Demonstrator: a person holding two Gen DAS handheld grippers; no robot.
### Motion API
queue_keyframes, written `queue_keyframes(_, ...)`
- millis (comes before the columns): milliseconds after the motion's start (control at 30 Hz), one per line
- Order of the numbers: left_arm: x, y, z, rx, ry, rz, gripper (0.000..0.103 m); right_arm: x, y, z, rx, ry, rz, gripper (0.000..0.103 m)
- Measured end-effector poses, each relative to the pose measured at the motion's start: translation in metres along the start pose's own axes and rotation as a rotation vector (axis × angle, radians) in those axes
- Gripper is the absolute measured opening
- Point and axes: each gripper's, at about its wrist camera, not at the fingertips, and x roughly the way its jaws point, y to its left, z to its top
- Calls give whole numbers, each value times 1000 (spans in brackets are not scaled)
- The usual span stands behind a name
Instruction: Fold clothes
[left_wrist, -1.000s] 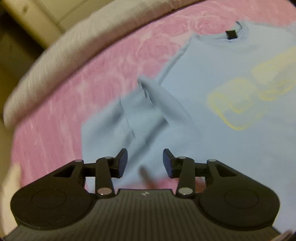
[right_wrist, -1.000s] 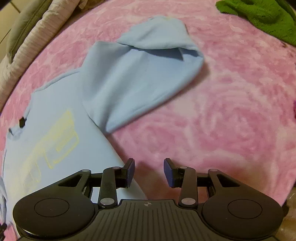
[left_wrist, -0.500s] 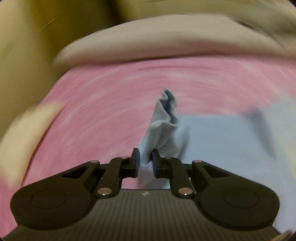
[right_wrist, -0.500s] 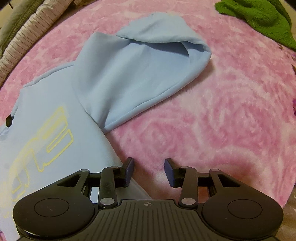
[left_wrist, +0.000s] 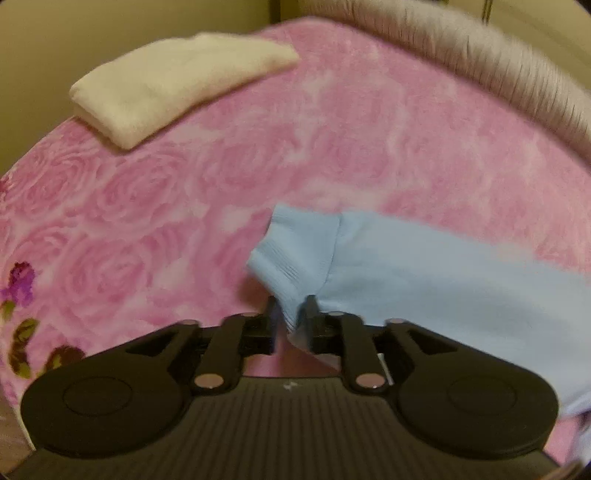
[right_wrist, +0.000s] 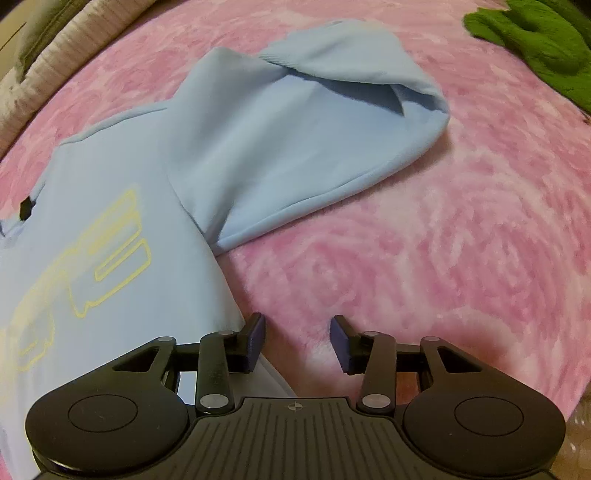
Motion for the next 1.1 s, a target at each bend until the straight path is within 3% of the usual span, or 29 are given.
queue_keyframes(67, -7, -4, -6, 59, -2, 70, 45, -1, -2, -1, -26, 1, 16, 46)
queue_keyframes(200, -32, 5, -16, -15, 88, 136, 43, -9, 6, 1, -238, 8, -20, 46)
queue_keyframes(267, -48, 3, -28, -44, 128, 161, 43, -22, 9, 0, -380, -65, -70, 46)
queue_keyframes(400, -83, -36, -64, -27, 142, 62, 43, -46, 10, 11, -584, -291, -156, 46)
queue_keyframes(500, -99, -92, -88, 41, 162, -65, 43, -34, 9, 31, -705, -403, -236, 47)
queue_keyframes(633, -112, -160, -104, 111, 179, -225, 42, 16, 12, 48, -988, -438, -384, 48)
queue_keyframes(700, -116, -187, -104, 148, 172, -271, 42, 45, 12, 51, -1152, -434, -485, 48)
queue_keyframes(733, -117, -195, -103, 165, 170, -280, 42, 51, 6, 54, -1163, -437, -504, 48)
queue_keyframes(767, -117, -203, -102, 182, 168, -287, 41, 42, -12, 61, -1039, -453, -454, 48)
queue_keyframes(867, -119, -214, -99, 208, 161, -300, 41, 13, -66, 81, -663, -491, -303, 2)
queue_keyframes(1033, -118, -207, -105, 152, 194, -308, 40, -37, -159, 109, -17, -521, -43, 2)
queue_keyframes(1100, -110, -204, -110, 112, 232, -309, 40, -41, -209, 84, 313, -453, 60, 2)
